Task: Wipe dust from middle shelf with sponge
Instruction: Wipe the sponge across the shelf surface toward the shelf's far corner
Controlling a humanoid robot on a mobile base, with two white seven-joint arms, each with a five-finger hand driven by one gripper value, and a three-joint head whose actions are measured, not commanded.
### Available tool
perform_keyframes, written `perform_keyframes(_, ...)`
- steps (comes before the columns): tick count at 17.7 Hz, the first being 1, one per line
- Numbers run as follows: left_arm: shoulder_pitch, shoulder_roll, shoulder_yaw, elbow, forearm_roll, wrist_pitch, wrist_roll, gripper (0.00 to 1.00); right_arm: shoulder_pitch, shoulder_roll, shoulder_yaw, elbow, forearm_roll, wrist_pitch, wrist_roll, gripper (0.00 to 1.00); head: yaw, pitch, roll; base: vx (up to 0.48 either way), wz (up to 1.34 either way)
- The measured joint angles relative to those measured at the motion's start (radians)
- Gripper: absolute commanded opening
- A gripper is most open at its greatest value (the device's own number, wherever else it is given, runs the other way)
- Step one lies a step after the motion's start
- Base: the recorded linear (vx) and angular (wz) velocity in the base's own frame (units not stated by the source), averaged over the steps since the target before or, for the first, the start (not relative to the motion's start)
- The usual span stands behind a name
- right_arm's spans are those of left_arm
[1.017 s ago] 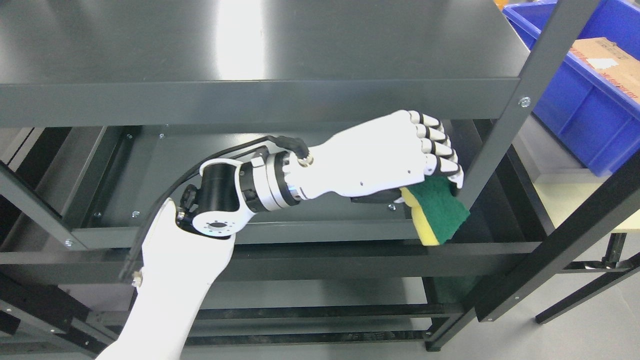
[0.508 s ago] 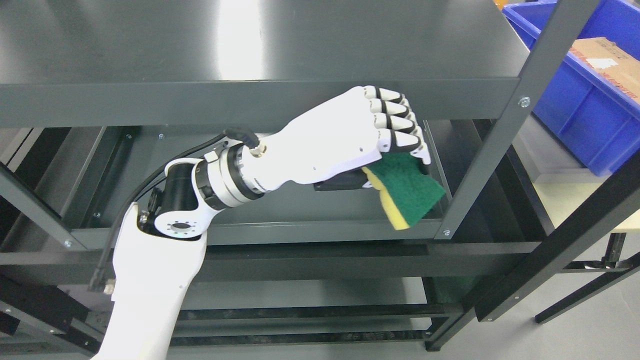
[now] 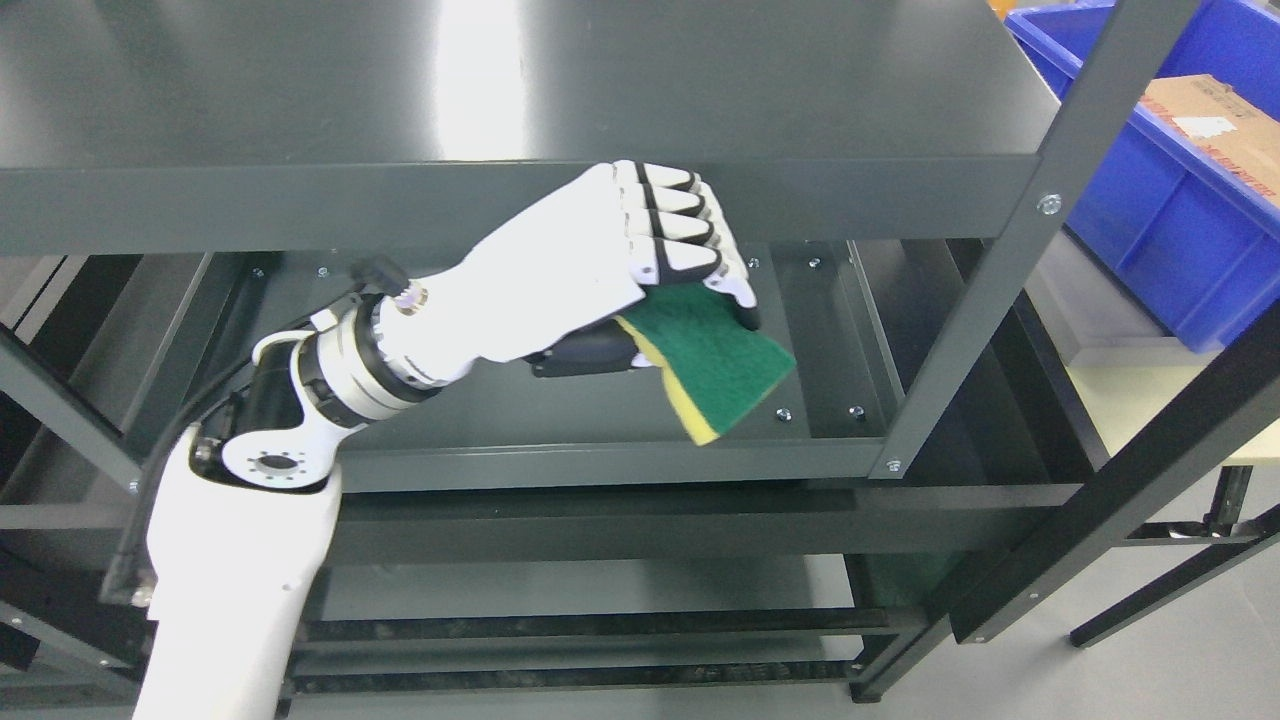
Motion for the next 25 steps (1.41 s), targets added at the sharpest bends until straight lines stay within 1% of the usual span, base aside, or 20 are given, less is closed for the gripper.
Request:
perform_keyframes(4,0.005,0.073,0.017,-0.005,0.08,0.0,0.007,0.0,0.0,0.0,0.0,0.0,0.0,0.0,0.0,1.0,0.0,0.0,0.0,0.0,0.0)
perform_keyframes(8,0.027,0.174,0.031,-0.009,0.177,0.001,0.013,0.0,0.0,0.0,0.0,0.0,0.0,0.0,0.0,1.0,0.0,0.0,0.0,0.0,0.0)
perform_keyframes(10,0.043,0.225,0.043,-0.01,0.207,0.001,0.036,0.0,0.0,0.0,0.0,0.0,0.0,0.0,0.0,1.0,0.0,0.0,0.0,0.0,0.0)
perform_keyframes(16,0.111,0.386,0.1,-0.012,0.295,0.001,0.184,0.0,0.0,0.0,0.0,0.0,0.0,0.0,0.0,1.0,0.0,0.0,0.0,0.0,0.0)
perform_keyframes(20,0.155,0.476,0.134,-0.013,0.351,0.003,0.208,0.0,0.0,0.0,0.0,0.0,0.0,0.0,0.0,1.0,0.0,0.0,0.0,0.0,0.0)
perform_keyframes(25,0.2,0.563,0.18,-0.014,0.412,0.004,0.216,0.0,0.0,0.0,0.0,0.0,0.0,0.0,0.0,1.0,0.0,0.0,0.0,0.0,0.0)
